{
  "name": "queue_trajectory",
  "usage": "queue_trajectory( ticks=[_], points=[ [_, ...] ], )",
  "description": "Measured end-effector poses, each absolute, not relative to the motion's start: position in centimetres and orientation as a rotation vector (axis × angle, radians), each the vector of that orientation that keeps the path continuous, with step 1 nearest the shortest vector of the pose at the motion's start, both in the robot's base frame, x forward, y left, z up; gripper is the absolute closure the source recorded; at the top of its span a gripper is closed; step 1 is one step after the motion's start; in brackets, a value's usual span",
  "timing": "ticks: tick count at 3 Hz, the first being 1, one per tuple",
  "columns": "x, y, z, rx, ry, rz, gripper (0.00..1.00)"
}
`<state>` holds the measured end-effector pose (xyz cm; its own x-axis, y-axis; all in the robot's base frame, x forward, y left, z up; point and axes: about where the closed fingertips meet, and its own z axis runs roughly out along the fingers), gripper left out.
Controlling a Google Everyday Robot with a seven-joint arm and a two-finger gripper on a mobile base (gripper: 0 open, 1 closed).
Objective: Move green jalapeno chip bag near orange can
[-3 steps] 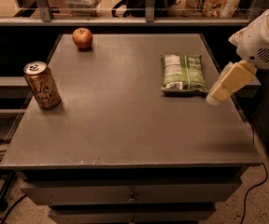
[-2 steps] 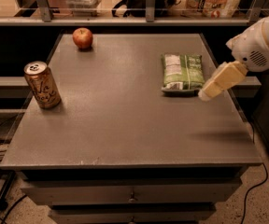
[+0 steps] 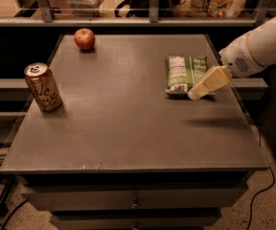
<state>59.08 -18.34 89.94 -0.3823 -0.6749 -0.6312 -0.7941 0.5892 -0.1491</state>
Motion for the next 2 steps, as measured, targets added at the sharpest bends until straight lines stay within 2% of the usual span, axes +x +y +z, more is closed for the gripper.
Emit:
queue_trajectory(
  ticks=[2],
  points=[
    [61.7, -16.7, 86.0, -1.123, 2.204, 0.328, 0.00]
  ],
)
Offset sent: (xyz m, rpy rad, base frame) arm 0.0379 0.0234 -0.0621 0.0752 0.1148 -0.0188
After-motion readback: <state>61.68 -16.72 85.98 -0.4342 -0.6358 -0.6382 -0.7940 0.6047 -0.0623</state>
